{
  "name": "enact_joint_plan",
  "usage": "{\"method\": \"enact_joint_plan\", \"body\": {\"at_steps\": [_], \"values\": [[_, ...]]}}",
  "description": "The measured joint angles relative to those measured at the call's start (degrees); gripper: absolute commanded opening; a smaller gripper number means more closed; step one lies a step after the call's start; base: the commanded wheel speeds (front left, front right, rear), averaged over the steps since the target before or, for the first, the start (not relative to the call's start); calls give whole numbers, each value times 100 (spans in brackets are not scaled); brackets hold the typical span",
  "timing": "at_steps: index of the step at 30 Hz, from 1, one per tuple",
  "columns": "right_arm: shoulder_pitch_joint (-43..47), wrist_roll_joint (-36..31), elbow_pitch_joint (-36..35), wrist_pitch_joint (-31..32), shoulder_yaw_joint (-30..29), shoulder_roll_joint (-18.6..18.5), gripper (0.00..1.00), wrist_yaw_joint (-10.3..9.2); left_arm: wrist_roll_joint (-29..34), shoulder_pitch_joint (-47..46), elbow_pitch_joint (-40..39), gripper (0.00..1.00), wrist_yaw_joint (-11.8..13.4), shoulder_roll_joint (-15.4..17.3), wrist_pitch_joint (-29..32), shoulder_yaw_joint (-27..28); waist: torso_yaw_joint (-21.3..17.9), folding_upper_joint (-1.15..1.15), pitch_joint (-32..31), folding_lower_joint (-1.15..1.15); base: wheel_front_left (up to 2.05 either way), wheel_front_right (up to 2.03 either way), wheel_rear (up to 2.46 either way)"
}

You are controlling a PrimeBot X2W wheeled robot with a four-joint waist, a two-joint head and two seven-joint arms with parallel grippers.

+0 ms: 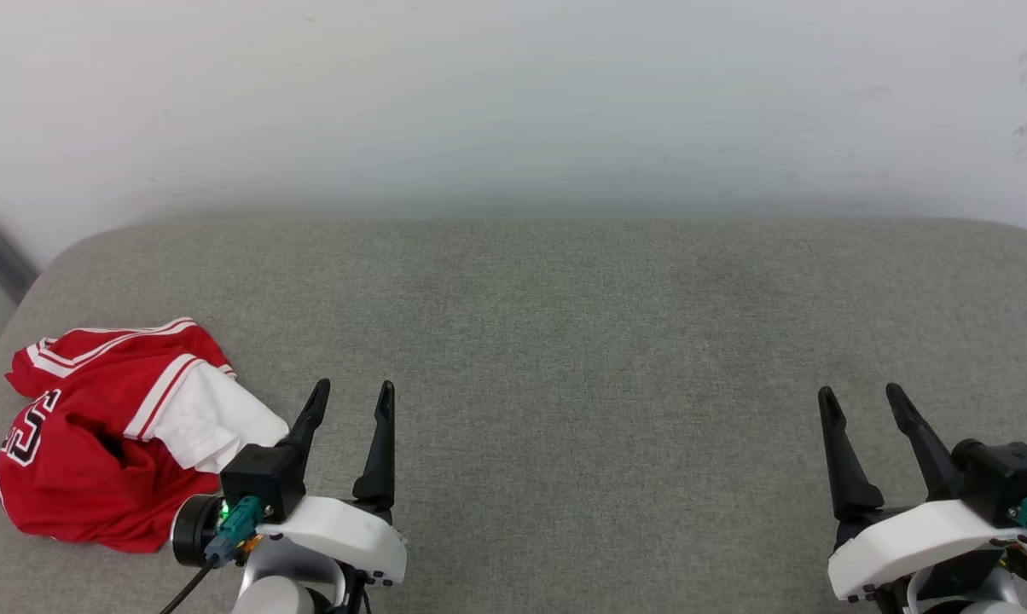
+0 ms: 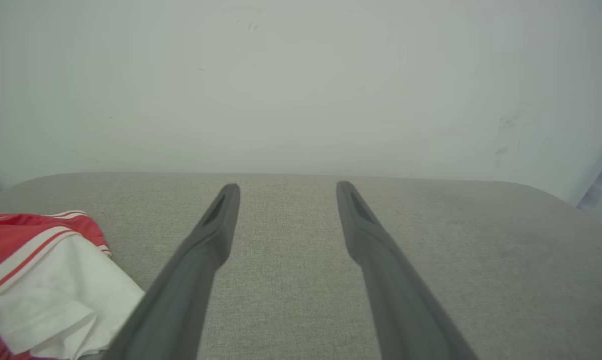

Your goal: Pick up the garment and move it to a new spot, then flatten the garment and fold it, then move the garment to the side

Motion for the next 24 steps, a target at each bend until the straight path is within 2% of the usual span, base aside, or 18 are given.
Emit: {"method": "enact_joint_plan", "body": {"at_steps": [24], "values": [[53, -374, 7, -214, -29, 8, 100, 0, 365, -73, 277, 100, -60, -129, -187, 29, 57, 0, 3, 0, 0, 0, 0]]}}
